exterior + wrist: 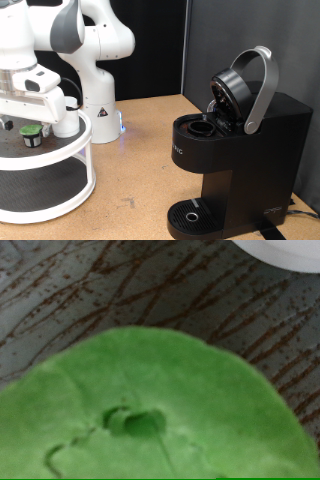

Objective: Make a cup of coffee with the keurig machine

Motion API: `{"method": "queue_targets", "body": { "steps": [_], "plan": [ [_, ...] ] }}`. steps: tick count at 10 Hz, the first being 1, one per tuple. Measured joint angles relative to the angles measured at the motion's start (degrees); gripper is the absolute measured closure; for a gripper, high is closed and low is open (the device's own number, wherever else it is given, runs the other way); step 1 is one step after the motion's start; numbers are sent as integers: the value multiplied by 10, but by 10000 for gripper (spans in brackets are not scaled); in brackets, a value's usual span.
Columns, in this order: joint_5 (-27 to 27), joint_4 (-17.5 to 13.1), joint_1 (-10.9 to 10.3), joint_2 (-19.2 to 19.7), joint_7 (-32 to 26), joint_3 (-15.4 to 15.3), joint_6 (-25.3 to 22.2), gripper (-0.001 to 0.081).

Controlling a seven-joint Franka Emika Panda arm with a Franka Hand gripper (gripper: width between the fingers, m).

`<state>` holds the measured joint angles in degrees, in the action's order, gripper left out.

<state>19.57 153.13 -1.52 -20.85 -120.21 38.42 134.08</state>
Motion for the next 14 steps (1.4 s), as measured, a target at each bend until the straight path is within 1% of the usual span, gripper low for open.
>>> {"method": "queue_targets", "body": {
  "steps": [5,6,7,8,9,10,12,14],
  "plan": [
    [-40,5,-1,-1,-31,6,1,-1],
    [-47,5,-1,-1,-35,7,1,26],
    [-53,5,-1,-2,-38,7,1,26],
    [-55,4,-1,-2,-39,8,1,199],
    [-56,3,-1,-2,-39,8,1,199],
    [-57,1,-1,-2,-39,8,-4,330],
    [-60,-10,0,-2,-40,8,-27,330],
    [-78,-34,0,-12,-53,9,-67,330]
  ]
}}
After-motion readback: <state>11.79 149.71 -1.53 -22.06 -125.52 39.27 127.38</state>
